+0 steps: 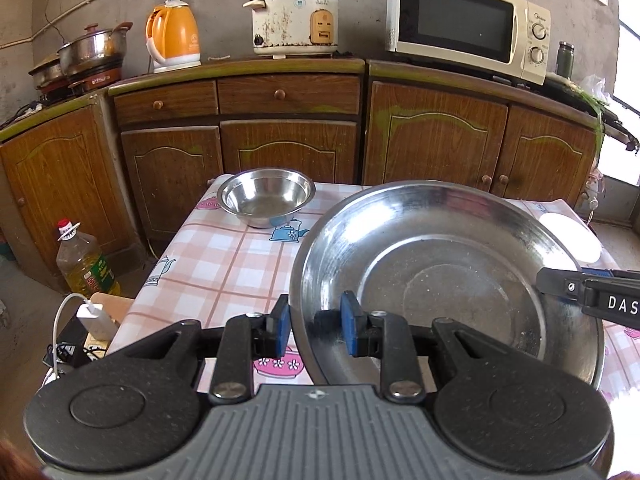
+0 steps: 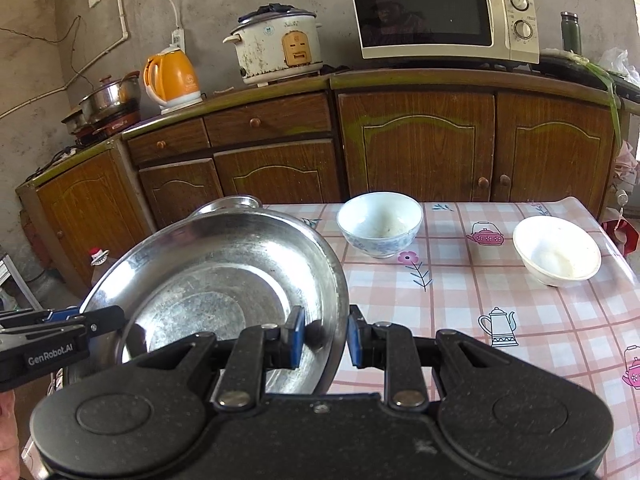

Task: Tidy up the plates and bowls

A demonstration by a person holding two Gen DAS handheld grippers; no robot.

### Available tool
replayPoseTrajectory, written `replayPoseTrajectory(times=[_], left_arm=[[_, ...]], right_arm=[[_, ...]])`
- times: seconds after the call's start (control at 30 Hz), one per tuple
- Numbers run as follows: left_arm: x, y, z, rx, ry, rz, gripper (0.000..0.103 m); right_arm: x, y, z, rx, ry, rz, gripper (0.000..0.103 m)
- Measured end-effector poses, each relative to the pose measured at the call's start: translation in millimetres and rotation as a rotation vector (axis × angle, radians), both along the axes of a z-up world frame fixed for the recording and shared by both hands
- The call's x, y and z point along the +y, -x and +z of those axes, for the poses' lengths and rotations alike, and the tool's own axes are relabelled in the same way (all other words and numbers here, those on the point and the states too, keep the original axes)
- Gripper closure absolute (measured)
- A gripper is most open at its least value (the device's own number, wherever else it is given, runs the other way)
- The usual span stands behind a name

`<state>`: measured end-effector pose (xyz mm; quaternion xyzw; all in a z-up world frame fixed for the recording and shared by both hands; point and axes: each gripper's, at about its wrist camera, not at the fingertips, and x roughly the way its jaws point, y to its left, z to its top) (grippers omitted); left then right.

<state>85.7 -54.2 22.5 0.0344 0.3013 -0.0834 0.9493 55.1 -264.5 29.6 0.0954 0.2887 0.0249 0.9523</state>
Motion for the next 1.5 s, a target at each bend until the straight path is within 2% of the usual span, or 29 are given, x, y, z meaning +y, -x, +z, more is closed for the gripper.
replayPoseTrajectory(times=[0.7, 1.5], left_arm=[[-11, 39, 2, 0.012, 0.026, -0.029, 0.077], [-20, 53, -2, 0.029, 0.049, -0.056, 0.077]], right_arm=[[-18, 46, 6, -0.031, 0.005, -0.039, 0.074], [-32, 73, 3, -0.037, 0.004, -0.068, 0.074]])
